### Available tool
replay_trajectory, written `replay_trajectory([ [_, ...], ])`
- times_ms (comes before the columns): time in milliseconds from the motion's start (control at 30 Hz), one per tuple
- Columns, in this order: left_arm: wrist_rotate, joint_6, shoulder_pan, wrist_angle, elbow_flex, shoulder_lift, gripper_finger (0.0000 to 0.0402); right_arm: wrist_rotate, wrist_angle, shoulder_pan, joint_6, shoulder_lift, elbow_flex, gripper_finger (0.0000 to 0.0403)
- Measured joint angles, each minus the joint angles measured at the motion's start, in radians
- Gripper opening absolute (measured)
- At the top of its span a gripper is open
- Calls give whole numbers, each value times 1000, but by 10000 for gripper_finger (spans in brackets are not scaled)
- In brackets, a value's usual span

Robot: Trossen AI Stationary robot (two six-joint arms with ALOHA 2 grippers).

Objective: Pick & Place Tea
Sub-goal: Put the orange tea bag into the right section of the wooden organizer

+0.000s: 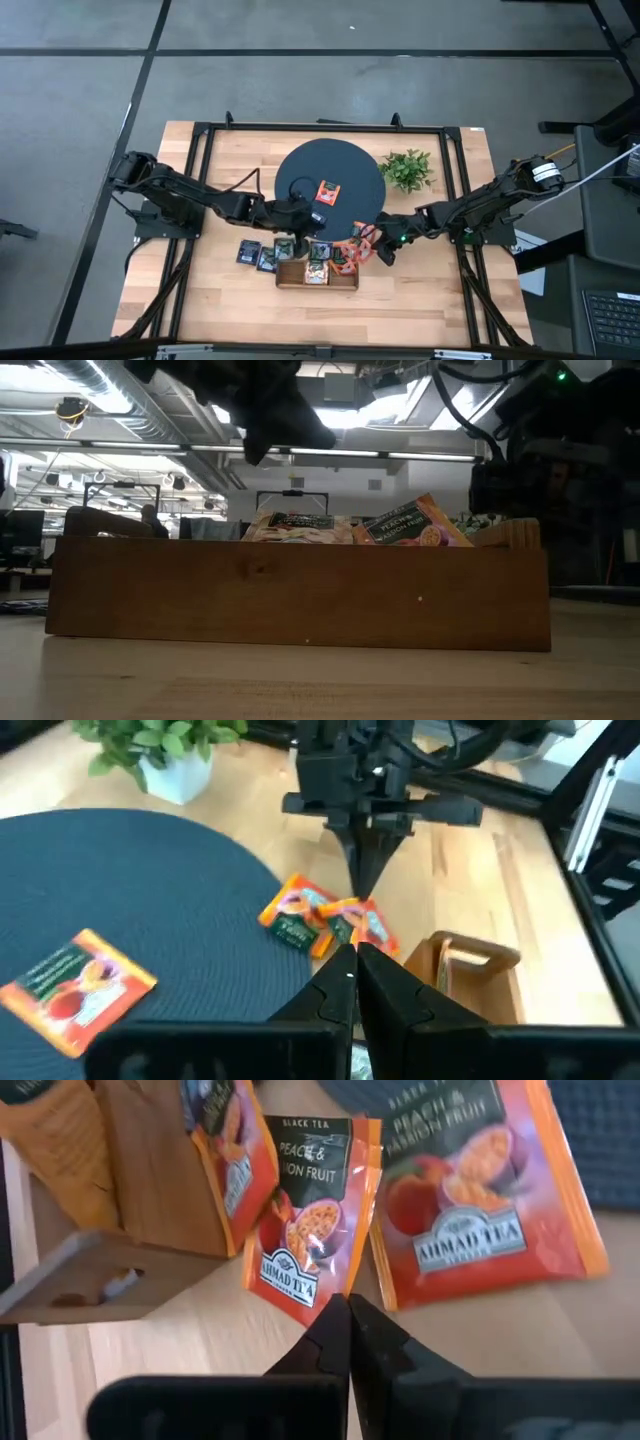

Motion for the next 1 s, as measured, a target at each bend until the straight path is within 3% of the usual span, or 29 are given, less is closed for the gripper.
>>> replay_trajectory([
  [233,142,-42,83,62,0,80,26,28,0,0,-50,0,23,1],
  [567,433,-81,210,212,0,195,110,73,14,0,-102,0,38,0],
  [767,449,-71,225,218,0,247,134,106,74,-6,-135,-1,38,0],
  [1000,488,-17,220,223,0,259,129,106,141,-43,-182,0,38,0],
])
